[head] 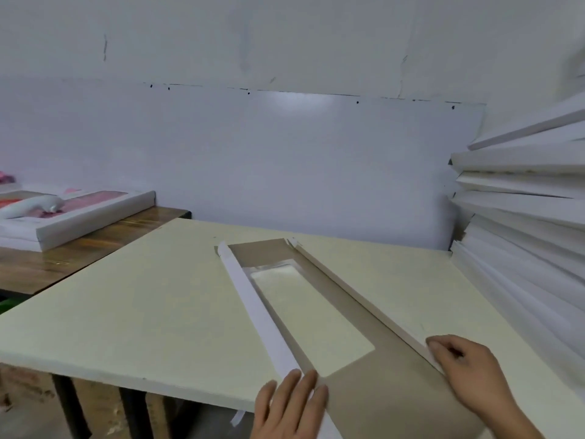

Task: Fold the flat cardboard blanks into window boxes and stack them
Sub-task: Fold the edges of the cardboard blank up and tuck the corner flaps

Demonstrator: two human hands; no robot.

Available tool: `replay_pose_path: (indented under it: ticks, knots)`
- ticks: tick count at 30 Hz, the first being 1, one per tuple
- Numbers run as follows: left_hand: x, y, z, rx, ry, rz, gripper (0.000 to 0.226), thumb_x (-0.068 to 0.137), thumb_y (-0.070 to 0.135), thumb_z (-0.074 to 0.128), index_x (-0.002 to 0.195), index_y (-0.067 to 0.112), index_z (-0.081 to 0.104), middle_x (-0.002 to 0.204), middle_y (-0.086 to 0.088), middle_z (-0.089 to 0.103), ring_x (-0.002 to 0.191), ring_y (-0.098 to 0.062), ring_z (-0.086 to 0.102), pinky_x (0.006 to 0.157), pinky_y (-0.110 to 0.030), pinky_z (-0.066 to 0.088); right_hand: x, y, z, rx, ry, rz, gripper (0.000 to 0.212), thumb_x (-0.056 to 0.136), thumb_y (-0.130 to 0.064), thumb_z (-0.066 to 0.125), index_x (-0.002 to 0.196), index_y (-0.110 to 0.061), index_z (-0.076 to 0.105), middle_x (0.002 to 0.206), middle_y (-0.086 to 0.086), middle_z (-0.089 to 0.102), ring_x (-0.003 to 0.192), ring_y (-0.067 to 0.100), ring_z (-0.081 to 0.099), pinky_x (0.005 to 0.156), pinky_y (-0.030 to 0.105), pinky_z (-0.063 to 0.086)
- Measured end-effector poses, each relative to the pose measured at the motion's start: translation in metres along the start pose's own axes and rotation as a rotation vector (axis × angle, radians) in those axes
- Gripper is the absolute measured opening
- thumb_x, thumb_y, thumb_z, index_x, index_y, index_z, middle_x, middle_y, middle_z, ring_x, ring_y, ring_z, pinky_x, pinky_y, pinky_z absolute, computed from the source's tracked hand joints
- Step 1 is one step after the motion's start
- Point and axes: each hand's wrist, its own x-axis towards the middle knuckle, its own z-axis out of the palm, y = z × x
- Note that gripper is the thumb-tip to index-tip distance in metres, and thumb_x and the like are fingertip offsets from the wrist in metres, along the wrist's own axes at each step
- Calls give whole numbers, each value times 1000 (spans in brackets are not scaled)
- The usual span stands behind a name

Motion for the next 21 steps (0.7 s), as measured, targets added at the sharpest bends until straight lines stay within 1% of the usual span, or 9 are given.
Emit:
replay_pose_path:
  ticks: [2,4,6,8,11,13,15,19,21]
  knots:
    - [-1,3,4,-40,213,-5,41,86,41,40,83,27,78,101,10,75,94,-14,71,79,-40,50,1,3,-1,87,17,27,25,88,-15,66,70,-30,75,76,-16,73,71,-1,64,66,25,47]
    - [0,2,4,-56,329,33,30,82,37,42,90,29,70,94,10,75,85,-13,72,72,-38,51,2,5,-2,142,29,45,26,88,-14,64,68,-27,74,73,-12,72,63,0,61,61,28,43]
    - [2,-1,2,-60,366,71,24,83,39,40,95,30,59,90,10,76,84,-11,70,71,-37,49,3,8,-1,182,32,45,28,89,-11,65,67,-25,75,72,-11,73,62,-1,62,62,26,43]
    - [2,-2,2,-79,370,70,23,83,40,40,96,30,56,88,9,76,85,-9,67,72,-36,48,4,10,0,206,33,47,27,90,-10,65,69,-24,76,74,-10,74,66,0,64,64,24,46]
    - [0,0,1,-74,321,60,26,77,39,46,94,29,62,92,9,76,86,-11,69,74,-37,49,5,13,0,242,36,51,27,91,-10,64,71,-23,77,75,-9,74,67,2,65,67,28,46]
    - [-2,1,1,-48,282,38,32,79,37,47,83,25,76,94,6,76,85,-15,71,75,-38,50,5,16,0,248,24,40,28,92,-11,63,71,-22,77,75,-8,74,66,4,65,64,29,45]
    - [-2,2,-3,-36,245,12,42,85,38,43,75,19,79,96,5,76,87,-18,71,79,-37,50,6,18,0,258,22,28,28,93,-11,62,71,-22,76,75,-8,73,66,5,66,62,27,46]
    - [-2,0,-21,-14,105,72,56,96,46,32,82,20,80,101,2,75,93,-21,71,81,-38,53,7,21,0,260,25,18,27,93,-13,62,72,-24,77,76,-10,74,66,4,66,55,12,45]
    - [0,-8,-29,24,-11,152,53,95,50,34,89,22,80,106,1,74,97,-21,71,79,-39,58,7,20,1,249,16,22,25,92,-14,64,75,-27,77,76,-13,73,67,1,66,57,15,46]
